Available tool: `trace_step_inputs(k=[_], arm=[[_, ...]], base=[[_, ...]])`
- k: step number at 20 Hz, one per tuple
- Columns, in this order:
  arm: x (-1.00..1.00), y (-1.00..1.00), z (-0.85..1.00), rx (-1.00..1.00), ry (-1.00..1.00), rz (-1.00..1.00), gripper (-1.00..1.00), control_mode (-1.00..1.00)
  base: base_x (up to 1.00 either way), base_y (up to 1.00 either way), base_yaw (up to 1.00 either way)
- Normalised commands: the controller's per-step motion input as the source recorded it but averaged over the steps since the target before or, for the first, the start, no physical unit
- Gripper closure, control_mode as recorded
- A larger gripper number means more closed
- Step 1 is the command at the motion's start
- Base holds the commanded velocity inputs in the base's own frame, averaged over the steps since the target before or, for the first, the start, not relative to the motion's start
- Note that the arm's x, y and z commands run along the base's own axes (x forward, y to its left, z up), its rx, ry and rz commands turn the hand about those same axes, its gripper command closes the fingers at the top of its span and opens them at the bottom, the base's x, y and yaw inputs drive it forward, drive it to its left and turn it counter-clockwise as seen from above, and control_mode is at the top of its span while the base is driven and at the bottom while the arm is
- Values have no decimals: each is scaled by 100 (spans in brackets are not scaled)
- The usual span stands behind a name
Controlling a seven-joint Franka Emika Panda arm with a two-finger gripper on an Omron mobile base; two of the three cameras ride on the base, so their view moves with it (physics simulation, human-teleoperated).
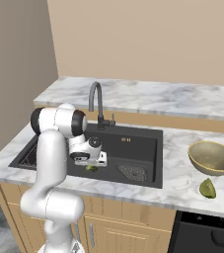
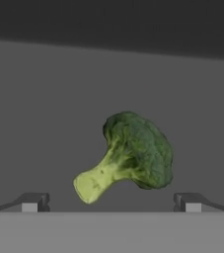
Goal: Remove the broccoli and lemon wedge from the sink. Then move the bowl and cup from the counter to the sink for washing.
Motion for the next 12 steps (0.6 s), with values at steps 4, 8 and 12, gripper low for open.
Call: trace_step_inputs(k=[4,8,12], arm=[[19,1,-11,0,3,0,-100,-100],[16,2,-10,0,1,0,-100,-100],[12,0,-9,0,0,0,-100,-100]], base=[[0,0,0],[0,0,0],[0,0,0]])
